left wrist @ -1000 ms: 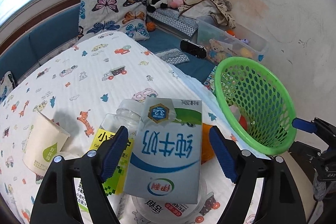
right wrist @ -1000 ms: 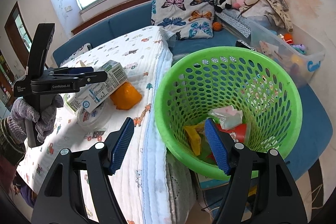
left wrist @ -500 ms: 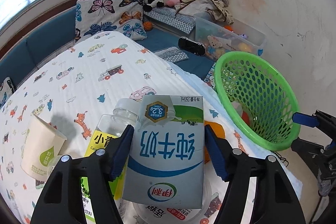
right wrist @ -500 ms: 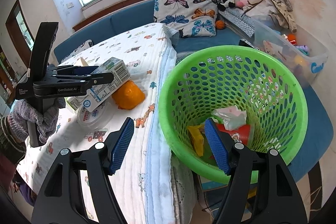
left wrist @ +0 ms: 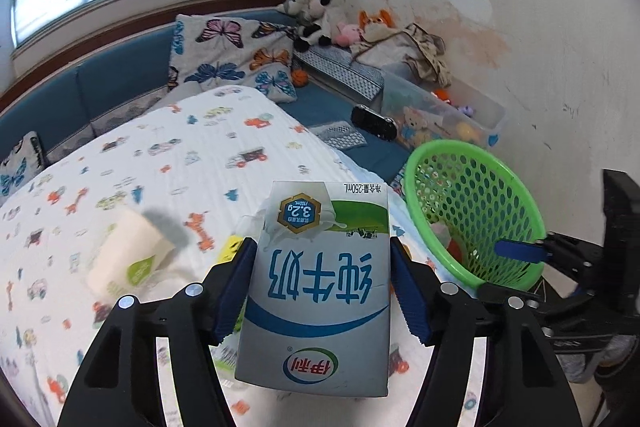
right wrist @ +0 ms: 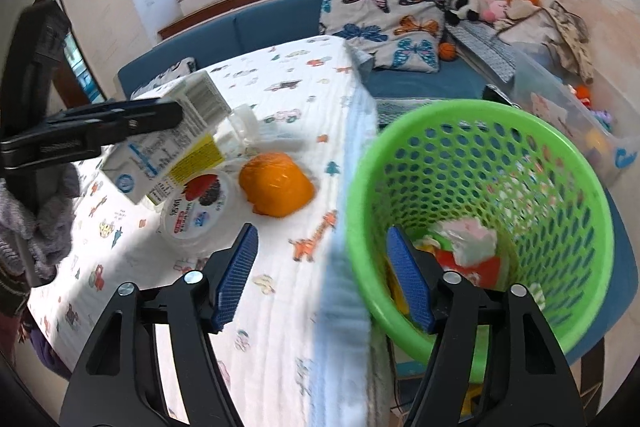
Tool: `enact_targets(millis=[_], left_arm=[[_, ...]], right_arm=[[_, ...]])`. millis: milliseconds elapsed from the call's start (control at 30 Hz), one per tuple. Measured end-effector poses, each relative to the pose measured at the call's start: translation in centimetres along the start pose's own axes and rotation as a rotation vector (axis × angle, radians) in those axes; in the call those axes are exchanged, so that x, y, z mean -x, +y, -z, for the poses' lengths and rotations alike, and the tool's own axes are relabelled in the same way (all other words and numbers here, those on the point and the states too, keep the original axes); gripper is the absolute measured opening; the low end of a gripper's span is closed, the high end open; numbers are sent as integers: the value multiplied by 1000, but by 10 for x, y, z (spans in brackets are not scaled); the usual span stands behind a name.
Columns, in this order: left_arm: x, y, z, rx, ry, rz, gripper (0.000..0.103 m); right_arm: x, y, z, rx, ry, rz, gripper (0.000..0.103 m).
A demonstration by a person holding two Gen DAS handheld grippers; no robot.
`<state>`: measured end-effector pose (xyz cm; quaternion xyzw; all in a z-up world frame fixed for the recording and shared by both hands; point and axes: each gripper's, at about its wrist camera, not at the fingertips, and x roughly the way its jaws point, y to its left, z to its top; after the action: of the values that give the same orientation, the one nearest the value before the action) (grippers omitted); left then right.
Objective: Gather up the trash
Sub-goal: 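Grasp the orange jelly cup with the right tool while the left tool holds the milk carton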
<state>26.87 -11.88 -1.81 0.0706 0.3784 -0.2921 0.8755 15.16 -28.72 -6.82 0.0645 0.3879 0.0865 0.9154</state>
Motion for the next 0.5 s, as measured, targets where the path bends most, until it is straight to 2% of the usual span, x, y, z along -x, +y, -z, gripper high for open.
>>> enact_targets(millis=[300, 500], left_arm=[[46, 26, 19, 65, -53, -50, 63], [63, 36, 32, 86, -69, -67, 63]], right_arm=[[-41, 25, -21, 102, 47, -34, 56], [-64, 31, -28, 144, 72, -30, 55]])
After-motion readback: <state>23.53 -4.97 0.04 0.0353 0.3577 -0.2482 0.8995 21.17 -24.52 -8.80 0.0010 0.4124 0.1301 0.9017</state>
